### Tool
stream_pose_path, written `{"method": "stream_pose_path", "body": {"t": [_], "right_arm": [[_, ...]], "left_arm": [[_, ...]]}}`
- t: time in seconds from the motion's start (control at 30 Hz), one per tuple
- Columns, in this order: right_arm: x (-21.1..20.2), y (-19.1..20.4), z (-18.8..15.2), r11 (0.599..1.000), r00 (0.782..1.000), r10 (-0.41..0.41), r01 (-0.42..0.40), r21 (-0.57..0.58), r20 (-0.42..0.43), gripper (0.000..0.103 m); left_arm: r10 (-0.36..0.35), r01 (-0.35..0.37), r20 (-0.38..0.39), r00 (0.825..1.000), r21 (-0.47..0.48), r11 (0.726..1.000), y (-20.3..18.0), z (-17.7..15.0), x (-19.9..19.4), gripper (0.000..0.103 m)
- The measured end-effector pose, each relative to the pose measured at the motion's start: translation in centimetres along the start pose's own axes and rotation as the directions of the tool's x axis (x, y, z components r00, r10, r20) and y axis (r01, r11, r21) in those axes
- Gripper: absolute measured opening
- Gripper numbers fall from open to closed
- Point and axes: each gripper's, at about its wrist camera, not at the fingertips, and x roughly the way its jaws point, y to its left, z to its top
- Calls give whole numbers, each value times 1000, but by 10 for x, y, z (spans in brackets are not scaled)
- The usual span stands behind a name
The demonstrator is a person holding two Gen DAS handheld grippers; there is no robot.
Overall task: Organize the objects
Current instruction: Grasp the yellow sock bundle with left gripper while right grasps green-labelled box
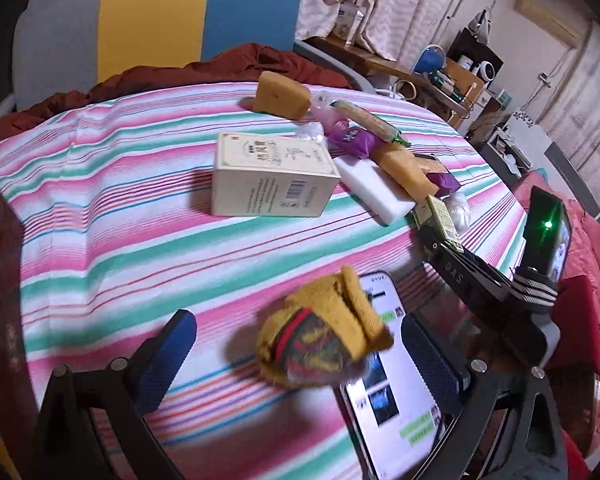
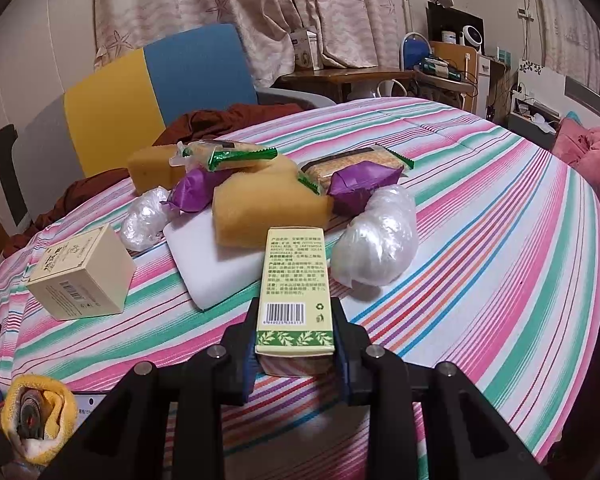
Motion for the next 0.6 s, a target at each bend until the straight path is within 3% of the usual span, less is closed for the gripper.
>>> {"method": "stream_pose_path", "body": {"t": [0.1,0.27,0.37,0.6], "right_arm": [[0,2,-1,1000,1000,-10,10,-7,4,30],[1,3,-1,1000,1000,-14,14,-9,7,30],[1,2,0,1000,1000,-14,14,-9,7,30],[0,2,0,1000,1000,-16,16,-8,9,30]], "left_arm": [[13,-13,-7,1000,3,1000,0,0,10,102],[-20,20,-21,1000,-5,1000,3,-7,16,69],[-13,14,-20,1000,20,1000,0,-13,14,60],[-38,38,33,999,-9,999,11,-22,-17,55]]}}
